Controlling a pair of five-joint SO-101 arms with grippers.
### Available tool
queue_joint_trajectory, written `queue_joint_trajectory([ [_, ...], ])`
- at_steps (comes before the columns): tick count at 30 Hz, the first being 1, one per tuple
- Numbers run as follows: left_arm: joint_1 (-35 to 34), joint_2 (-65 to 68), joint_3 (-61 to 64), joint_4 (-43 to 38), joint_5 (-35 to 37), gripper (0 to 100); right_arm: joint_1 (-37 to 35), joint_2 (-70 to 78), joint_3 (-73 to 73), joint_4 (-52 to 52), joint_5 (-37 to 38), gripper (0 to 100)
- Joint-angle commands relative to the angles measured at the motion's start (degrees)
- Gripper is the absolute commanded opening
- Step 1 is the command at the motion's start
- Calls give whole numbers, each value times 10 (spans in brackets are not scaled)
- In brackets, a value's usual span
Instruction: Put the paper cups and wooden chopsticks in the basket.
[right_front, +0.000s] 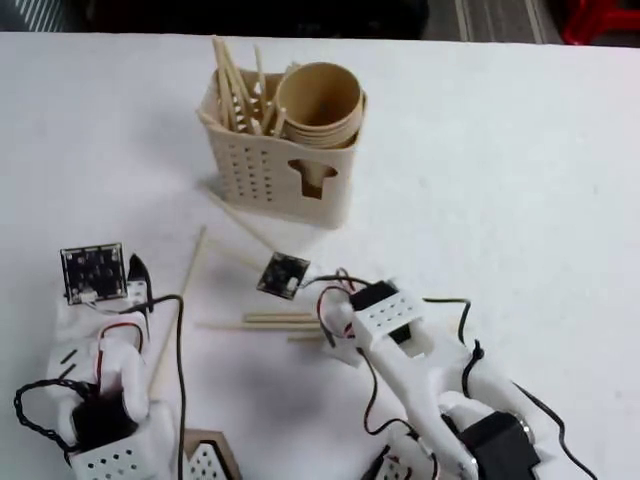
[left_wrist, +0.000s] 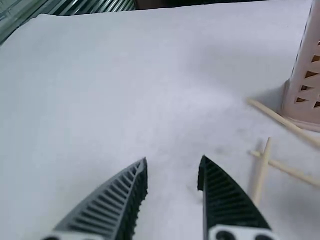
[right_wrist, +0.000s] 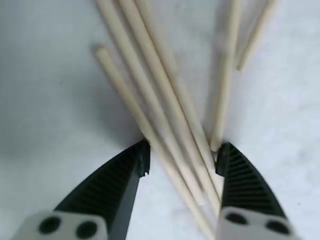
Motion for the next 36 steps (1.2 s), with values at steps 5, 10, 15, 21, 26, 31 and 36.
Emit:
queue_joint_trajectory([
  [5, 0, -6, 5, -18, -4, 177, -4, 56, -47, 15, -2, 125],
  [10, 0, -6, 5, -18, -4, 177, -2, 56, -47, -7, -2, 33],
  [15, 0, -6, 5, -18, -4, 177, -2, 55, -50, -10, -12, 18],
  [21, 0, -6, 5, -18, -4, 177, 9, -14, -47, 1, -41, 18],
  [26, 0, -6, 5, -18, -4, 177, 51, -122, -49, 36, -41, 18],
  [31, 0, -6, 5, -18, -4, 177, 77, -238, -49, 82, -43, 18],
  [36, 0, -6, 5, -18, -4, 177, 73, -329, -49, 100, -97, 18],
])
